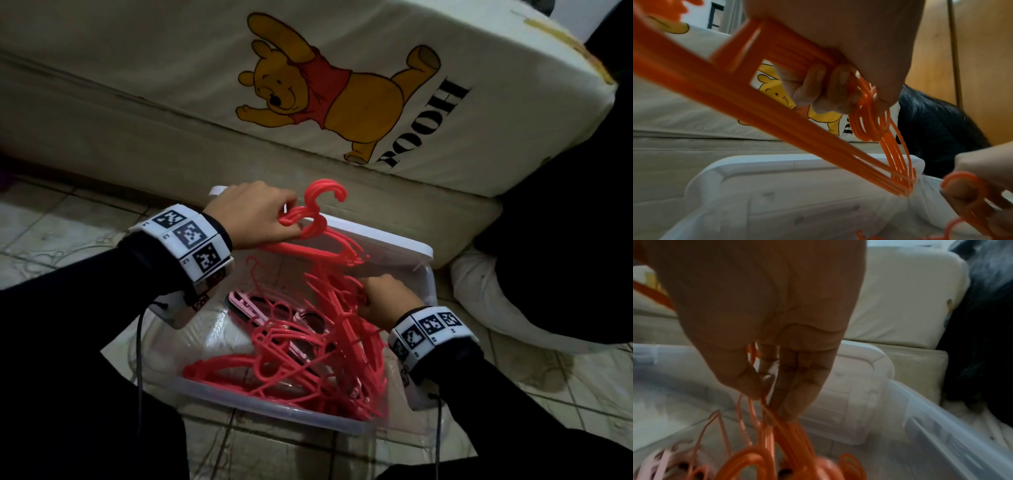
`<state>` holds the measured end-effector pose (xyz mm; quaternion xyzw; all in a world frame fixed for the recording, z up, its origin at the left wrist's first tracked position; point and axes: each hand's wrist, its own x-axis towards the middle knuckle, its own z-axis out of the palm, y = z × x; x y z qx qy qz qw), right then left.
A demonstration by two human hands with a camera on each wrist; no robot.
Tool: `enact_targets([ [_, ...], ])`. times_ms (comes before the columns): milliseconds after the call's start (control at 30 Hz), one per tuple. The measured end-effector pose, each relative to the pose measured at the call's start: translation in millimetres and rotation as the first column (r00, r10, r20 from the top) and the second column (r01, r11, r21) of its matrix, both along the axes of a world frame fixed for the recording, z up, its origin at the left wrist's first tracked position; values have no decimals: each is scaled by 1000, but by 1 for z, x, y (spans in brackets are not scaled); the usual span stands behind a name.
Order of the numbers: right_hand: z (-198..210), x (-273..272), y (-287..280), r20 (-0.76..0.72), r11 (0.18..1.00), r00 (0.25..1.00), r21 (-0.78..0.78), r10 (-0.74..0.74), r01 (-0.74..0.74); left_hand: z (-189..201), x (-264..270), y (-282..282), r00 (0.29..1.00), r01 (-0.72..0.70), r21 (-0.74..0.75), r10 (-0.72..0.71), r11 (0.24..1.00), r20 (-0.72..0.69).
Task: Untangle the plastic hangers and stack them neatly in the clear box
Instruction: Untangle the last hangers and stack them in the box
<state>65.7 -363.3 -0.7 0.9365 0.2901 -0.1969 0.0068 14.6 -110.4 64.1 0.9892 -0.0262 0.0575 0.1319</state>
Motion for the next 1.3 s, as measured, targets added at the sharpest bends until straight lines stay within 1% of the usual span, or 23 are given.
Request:
enact_targets([
  [100, 6, 6, -2, 82, 998, 996, 59, -42, 37, 3, 0, 1, 999, -12, -57, 14, 998, 36],
  [200, 14, 9, -5, 180, 995, 980, 61, -91, 81, 6, -1, 0, 993, -3, -149, 20, 989, 115],
  [233, 15, 8, -5, 164, 996, 983, 50, -85, 78, 6, -1, -1, 989, -5, -170, 30, 985, 142],
  [300, 17, 2, -2, 24, 996, 998, 69, -55, 53, 8, -2, -2, 980, -15, -196, 53, 980, 192],
  [367, 18, -4, 1, -95, 991, 995, 126, -30, 41, 9, -2, -3, 968, -22, -232, 79, 973, 240],
  [467, 20, -4, 2, -156, 975, 986, 206, -55, 87, 10, -2, -2, 956, -26, -266, 102, 964, 277],
  [567, 24, -3, 0, -236, 950, 966, 263, -106, 168, 11, -2, -1, 956, -48, -277, 125, 960, 267],
  [667, 31, -2, 1, -300, 913, 946, 341, -120, 224, 11, -1, 0, 956, -71, -300, 150, 951, 251],
  [767, 40, -5, 4, -411, 844, 905, 444, -107, 302, 12, -1, 0, 953, -99, -348, 190, 932, 235],
  [800, 43, -8, 5, -469, 801, 878, 488, -94, 347, 13, 0, -1, 951, -110, -369, 206, 923, 231],
  [900, 51, -15, 9, -652, 628, 759, 587, -9, 511, 15, 1, -2, 945, -123, -434, 238, 893, 223],
  [967, 53, -20, 14, -693, 573, 719, 608, 46, 549, 16, 1, -1, 944, -119, -462, 245, 879, 223],
  [1033, 51, -25, 18, -689, 555, 724, 621, 49, 553, 16, 1, -1, 946, -112, -468, 238, 877, 219],
  [1133, 43, -35, 27, -622, 558, 783, 643, -19, 525, 16, -1, -3, 956, -111, -471, 224, 875, 190],
  [1167, 41, -39, 30, -605, 530, 796, 663, -36, 528, 16, -1, -3, 961, -108, -479, 214, 871, 174],
  [1200, 39, -42, 35, -604, 479, 796, 686, -46, 548, 15, -1, -4, 967, -104, -489, 203, 866, 153],
  [1300, 39, -47, 44, -625, 295, 778, 733, -63, 613, 12, 2, -1, 980, -101, -514, 175, 852, 98],
])
